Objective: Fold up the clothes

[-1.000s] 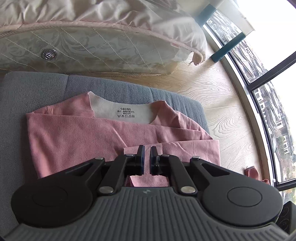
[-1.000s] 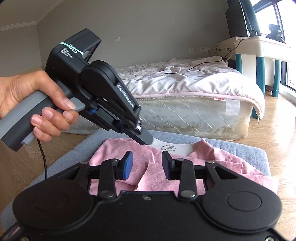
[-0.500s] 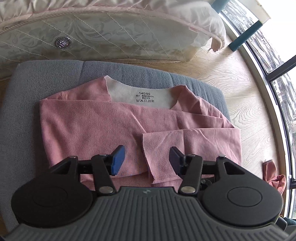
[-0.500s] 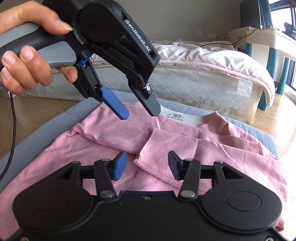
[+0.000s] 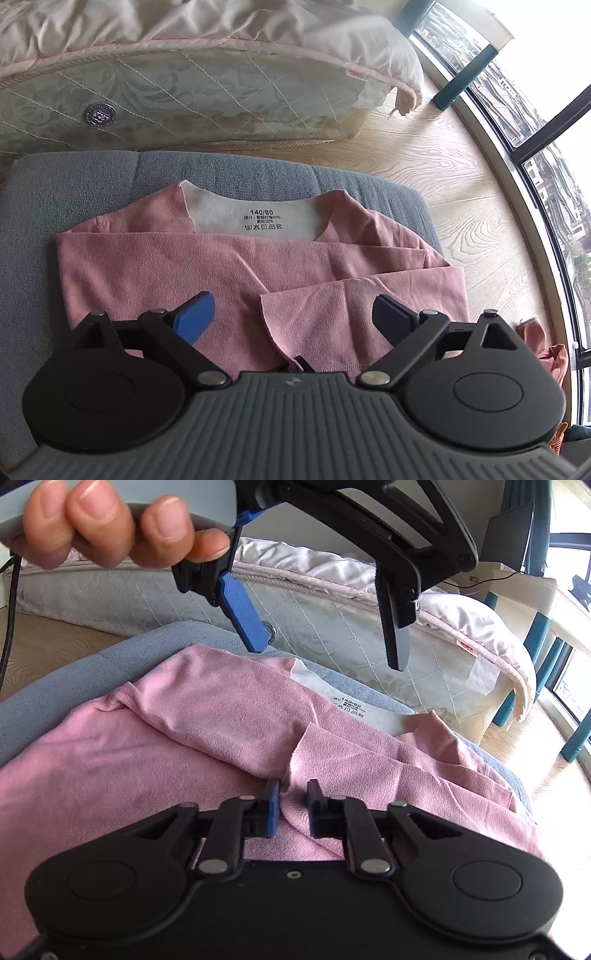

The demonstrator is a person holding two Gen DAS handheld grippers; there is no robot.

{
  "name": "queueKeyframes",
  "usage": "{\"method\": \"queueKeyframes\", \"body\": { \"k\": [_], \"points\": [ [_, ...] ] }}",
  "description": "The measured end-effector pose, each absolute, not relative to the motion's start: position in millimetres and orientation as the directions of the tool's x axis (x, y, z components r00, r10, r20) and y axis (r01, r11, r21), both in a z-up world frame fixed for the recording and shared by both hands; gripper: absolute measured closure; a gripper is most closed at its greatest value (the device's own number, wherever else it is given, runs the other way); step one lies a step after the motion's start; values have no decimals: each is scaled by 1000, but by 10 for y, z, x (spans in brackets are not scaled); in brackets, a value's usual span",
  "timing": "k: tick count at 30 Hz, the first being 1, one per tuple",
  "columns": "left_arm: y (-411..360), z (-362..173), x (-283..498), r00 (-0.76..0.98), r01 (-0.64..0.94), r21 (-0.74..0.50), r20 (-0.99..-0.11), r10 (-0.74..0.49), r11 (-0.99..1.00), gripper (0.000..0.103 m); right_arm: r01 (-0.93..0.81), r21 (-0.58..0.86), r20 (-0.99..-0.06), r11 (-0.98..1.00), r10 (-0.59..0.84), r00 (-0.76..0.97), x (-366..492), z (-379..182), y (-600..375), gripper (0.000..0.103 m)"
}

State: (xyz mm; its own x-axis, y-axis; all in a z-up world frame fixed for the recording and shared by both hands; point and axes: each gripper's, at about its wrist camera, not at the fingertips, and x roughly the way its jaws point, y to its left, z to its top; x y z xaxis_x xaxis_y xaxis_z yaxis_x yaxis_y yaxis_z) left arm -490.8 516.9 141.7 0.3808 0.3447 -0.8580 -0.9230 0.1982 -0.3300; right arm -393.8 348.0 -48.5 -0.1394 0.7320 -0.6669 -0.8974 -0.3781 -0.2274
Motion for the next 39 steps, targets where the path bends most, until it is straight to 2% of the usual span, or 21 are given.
{"method": "queueKeyframes", "body": {
  "k": [5,8,12,14,16,19,26,28,31,32,33,37,39],
  "points": [
    [5169,1369,-4863,367,-928,-319,-871,327,192,7,-919,-112,-678,-379,705,-208,-3705,-373,3478,97],
    [5153,1285,-4872,398,-917,-371,-863,310,146,7,-941,-29,-647,-338,724,-240,-3488,-250,3453,98],
    [5130,1242,-4727,438,-898,-400,-853,284,184,10,-944,60,-577,-323,761,-297,-3324,-40,3408,97],
    [5115,1235,-4660,444,-894,-404,-854,272,192,17,-939,73,-552,-337,770,-319,-3320,46,3383,98],
    [5107,1213,-4604,447,-892,-407,-859,252,194,30,-931,78,-535,-357,773,-341,-3356,126,3363,98],
    [5098,1163,-4567,438,-897,-403,-868,233,184,42,-922,74,-526,-379,771,-359,-3412,200,3333,98],
    [5109,1114,-4699,396,-918,-373,-885,245,135,39,-908,59,-614,-416,702,-361,-3363,35,3348,94],
    [5128,1122,-4774,389,-921,-372,-885,256,115,33,-909,49,-631,-414,692,-349,-3367,-50,3367,86],
    [5162,1139,-4868,395,-918,-388,-878,271,79,29,-903,7,-624,-429,704,-339,-3497,-162,3372,68],
    [5170,1148,-4888,401,-915,-397,-874,274,73,29,-902,-13,-624,-431,708,-330,-3551,-193,3374,58],
    [5178,1152,-4897,409,-911,-405,-871,273,73,28,-900,-33,-624,-434,713,-321,-3605,-224,3375,52],
    [5195,1164,-4890,425,-905,-414,-868,255,98,26,-879,-161,-645,-449,722,-250,-3836,-390,3389,53],
    [5193,1157,-4889,434,-901,-421,-867,247,105,26,-869,-228,-659,-440,727,-195,-3909,-478,3401,61]
  ]
}}
